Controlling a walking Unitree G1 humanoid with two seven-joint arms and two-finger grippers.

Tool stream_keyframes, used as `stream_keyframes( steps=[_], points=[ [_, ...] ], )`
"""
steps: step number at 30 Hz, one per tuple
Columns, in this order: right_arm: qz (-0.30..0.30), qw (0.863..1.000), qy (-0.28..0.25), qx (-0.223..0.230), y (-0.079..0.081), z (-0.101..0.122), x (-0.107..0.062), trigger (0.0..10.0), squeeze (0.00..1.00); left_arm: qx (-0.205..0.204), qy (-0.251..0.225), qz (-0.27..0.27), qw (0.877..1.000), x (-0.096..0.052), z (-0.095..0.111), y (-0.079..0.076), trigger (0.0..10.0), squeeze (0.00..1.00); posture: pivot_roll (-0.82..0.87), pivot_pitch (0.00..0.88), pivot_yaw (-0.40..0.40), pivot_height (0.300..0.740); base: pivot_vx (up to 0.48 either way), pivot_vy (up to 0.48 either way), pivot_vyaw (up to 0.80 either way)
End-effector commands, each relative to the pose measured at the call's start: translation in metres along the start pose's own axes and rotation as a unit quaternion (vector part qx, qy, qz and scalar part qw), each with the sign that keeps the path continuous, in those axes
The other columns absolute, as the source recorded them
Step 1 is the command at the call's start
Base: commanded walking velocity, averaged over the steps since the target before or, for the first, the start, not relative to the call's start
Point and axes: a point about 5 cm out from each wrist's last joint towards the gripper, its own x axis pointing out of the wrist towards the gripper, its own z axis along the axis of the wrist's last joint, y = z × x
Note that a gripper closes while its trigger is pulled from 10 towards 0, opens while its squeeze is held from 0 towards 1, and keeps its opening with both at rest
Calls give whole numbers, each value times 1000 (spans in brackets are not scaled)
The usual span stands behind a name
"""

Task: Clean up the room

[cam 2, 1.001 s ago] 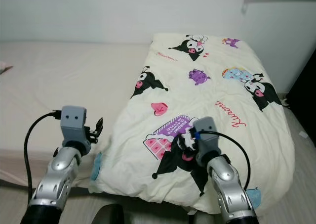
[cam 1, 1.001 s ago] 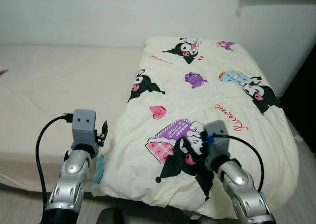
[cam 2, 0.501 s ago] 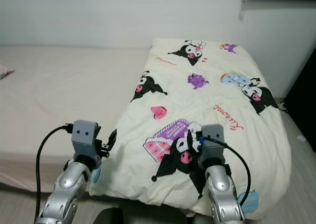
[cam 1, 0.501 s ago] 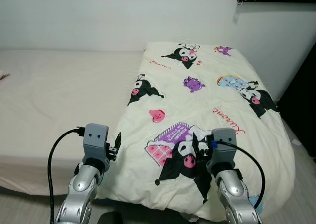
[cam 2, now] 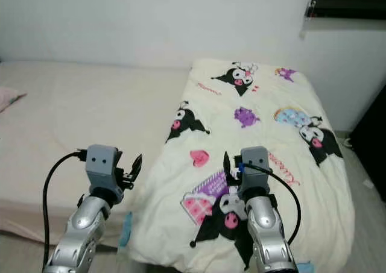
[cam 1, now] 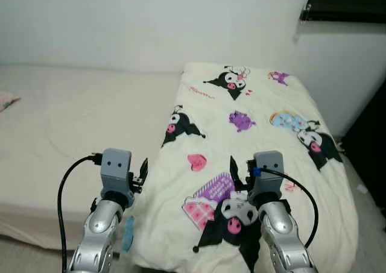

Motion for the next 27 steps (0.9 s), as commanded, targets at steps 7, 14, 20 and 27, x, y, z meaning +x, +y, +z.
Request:
stream_keyframes(
  steps=[7, 14, 20, 27],
  points=[
    [13, 1000, -1, 0, 10, -3, -6, 10000, 0, -22, -1, 17, 1000, -5, -2, -1, 10000, 0, 45, 40, -38, 721, 0, 0, 0],
    [20, 999, 16, 23, 17, -11, -10, 10000, 0, -44, 5, 29, 999, -8, -5, 1, 10000, 0, 49, 27, -41, 740, 0, 0, 0],
    [24, 999, 36, 26, 20, -19, -9, 10000, 0, -31, 19, 33, 999, -10, -10, 7, 10000, 0, 53, 15, -44, 740, 0, 0, 0],
    [3, 998, 53, 44, 14, -23, -8, 10000, 0, -37, 23, 31, 999, -13, -11, 7, 10000, 0, 60, 6, -55, 740, 0, 0, 0]
  ],
)
